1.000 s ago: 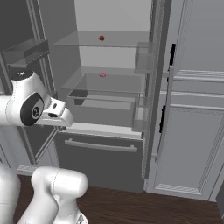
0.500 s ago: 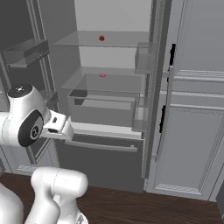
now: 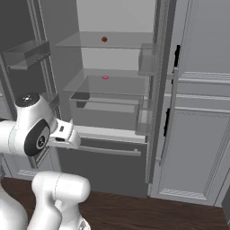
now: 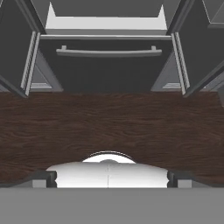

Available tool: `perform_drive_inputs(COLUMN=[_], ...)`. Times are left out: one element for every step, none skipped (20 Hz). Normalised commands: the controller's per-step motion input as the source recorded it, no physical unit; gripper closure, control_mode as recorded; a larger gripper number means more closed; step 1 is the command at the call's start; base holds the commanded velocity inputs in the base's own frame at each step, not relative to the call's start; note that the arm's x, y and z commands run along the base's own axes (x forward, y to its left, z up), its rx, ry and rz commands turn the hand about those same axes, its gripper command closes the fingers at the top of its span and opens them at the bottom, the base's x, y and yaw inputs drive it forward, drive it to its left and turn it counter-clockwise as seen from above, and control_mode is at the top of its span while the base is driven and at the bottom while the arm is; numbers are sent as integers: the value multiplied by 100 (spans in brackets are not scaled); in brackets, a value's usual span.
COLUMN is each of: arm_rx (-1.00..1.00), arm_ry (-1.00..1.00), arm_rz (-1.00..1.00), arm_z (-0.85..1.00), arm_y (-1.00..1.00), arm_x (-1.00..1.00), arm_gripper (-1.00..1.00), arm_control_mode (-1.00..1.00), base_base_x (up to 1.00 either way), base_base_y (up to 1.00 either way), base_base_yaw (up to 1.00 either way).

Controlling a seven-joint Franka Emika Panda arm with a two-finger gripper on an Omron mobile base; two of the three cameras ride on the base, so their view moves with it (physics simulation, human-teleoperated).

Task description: Take the strawberry from the fridge and place it on top of the pancake, located on the dining counter.

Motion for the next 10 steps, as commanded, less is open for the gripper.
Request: perform_drive_inputs(arm_rx=[0,0,0,0,0,0,0,0,0,0], arm_ry=[0,0,0,0,0,0,0,0,0,0], arm_rz=[0,0,0,0,0,0,0,0,0,0], arm_z=[0,0,0,0,0,0,0,0,0,0], arm_y=[0,0,0,0,0,0,0,0,0,0], arm_x=[0,0,0,0,0,0,0,0,0,0], arm_gripper=[-100,-100,-100,-100,-100,-100,-100,-100,-100,-100], arm_control_mode=[-100,-100,-100,-100,-100,-100,-100,-100,-100,-100], base_base_x=[0,0,0,0,0,0,0,0,0,0], base_base_y=[0,0,0,0,0,0,0,0,0,0], base_base_yaw=[0,0,0,0,0,0,0,0,0,0])
